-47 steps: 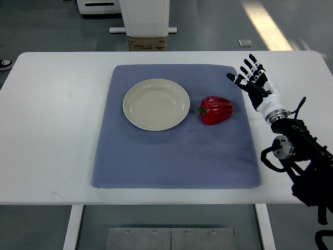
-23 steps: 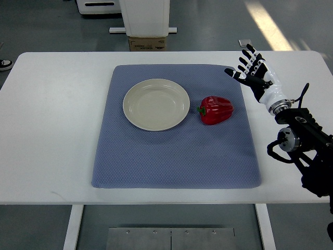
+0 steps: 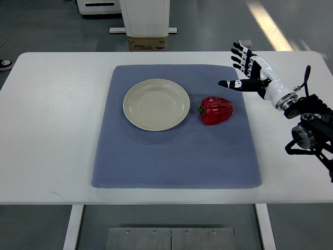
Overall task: Place red pepper on plate with right hand
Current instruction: 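Reach the right hand down toward the red bell pepper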
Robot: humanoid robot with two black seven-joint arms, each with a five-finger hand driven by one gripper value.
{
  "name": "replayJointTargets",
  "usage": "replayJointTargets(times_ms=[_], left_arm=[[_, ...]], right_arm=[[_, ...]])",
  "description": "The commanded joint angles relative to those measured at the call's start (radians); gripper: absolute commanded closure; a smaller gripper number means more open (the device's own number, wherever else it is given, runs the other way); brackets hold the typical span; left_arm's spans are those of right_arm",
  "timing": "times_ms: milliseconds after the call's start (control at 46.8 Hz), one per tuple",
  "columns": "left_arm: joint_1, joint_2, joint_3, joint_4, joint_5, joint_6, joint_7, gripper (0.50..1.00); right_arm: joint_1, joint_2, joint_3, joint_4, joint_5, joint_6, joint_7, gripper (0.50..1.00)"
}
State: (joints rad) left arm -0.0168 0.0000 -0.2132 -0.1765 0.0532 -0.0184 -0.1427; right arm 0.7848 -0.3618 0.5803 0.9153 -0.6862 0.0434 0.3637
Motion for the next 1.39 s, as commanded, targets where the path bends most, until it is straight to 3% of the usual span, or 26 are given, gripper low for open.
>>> replayJointTargets(times_ms=[0,299,428,1369], left_arm=[[0.000,0.000,0.000,0.000,0.000,0.000,0.000,0.500],[0.000,0.000,0.000,0.000,-0.001,0.000,0.000,0.500],[0.000,0.000,0.000,0.000,0.000,0.000,0.000,0.500],[0.000,0.000,0.000,0.000,-0.001,0.000,0.000,0.500]], right_arm=[[0.008,-0.012,-0.031,0.016,-0.050,0.001,-0.009,0.505],[0.103,-0.054,-0.157,0.034,-0.096,0.001,-0.042,0.507],[0.154,-0.060,-0.240,0.034,-0.098,0.001,-0.014,0.548],[0.343,-0.069,-0.669,0.014,-0.105,-0.010,-0.005,0.551]])
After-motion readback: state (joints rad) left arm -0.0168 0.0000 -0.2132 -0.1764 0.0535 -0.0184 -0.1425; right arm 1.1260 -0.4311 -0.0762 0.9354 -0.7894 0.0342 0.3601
